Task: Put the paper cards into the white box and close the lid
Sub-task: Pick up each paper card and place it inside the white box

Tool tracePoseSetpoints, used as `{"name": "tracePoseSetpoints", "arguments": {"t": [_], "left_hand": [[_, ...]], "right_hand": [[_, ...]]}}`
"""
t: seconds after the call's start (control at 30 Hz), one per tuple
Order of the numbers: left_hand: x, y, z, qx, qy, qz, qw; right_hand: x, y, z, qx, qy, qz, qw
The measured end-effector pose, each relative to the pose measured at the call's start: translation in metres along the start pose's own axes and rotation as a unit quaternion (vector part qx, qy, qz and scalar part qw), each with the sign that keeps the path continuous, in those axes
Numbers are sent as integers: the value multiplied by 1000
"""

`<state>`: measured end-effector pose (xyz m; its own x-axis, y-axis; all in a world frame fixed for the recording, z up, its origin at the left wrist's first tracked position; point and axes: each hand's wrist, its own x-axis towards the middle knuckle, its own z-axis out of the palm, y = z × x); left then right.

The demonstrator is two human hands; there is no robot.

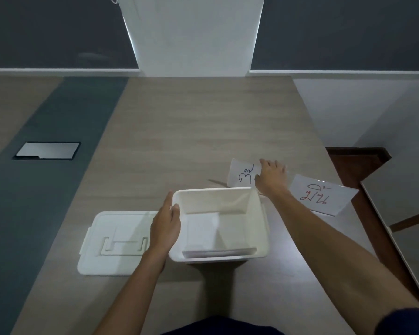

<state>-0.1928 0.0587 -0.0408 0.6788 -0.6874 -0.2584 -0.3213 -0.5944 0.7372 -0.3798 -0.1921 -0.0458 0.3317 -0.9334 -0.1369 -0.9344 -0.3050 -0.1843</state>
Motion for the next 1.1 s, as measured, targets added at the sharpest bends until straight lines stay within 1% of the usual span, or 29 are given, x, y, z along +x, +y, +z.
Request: {"name": "tracePoseSetpoints", "arguments": {"t": [0.03,0.1,0.17,0.23,0.33,0.43,0.57,0.63,0.7,0.77,0.83,0.93,1.03,1.1], "left_hand": [[-1,-2,-1,-12,-4,-11,1000],[-5,-1,0,-35,-19,-27,999],[-6,0,3,-69,-18,-31,997],[-4,2,6,-91,1,-29,995],[-1,6,9,-84,18,-24,996],[3,10,11,-76,14,-18,997],[13,10,13,-94,5,-9,995],[17,12,13,-98,4,-7,995],[20,15,14,-102,2,-1,995],[21,17,15,-108,4,1,994],[23,17,15,-118,4,-2,993],[26,18,15,-121,2,-14,993],[26,18,16,-130,3,-13,991],[25,17,16,-131,3,-5,991]], "right_hand": [[3,2,-1,-26,0,-1,1000],[7,5,-1,-34,19,-9,999],[10,7,-2,-5,43,-14,999],[9,8,-5,35,55,-20,998],[0,5,-9,81,90,-55,991],[-8,-6,-21,124,164,-99,974],[-23,-27,-52,177,253,-146,940],[-39,-37,-67,206,277,-166,924],[-58,-46,-78,235,283,-187,911],[-78,-51,-84,246,279,-204,906],[-97,-54,-84,243,255,-215,911],[-118,-52,-71,221,177,-224,932],[-126,-49,-51,198,92,-205,954],[-127,-47,-38,190,35,-194,962]]}}
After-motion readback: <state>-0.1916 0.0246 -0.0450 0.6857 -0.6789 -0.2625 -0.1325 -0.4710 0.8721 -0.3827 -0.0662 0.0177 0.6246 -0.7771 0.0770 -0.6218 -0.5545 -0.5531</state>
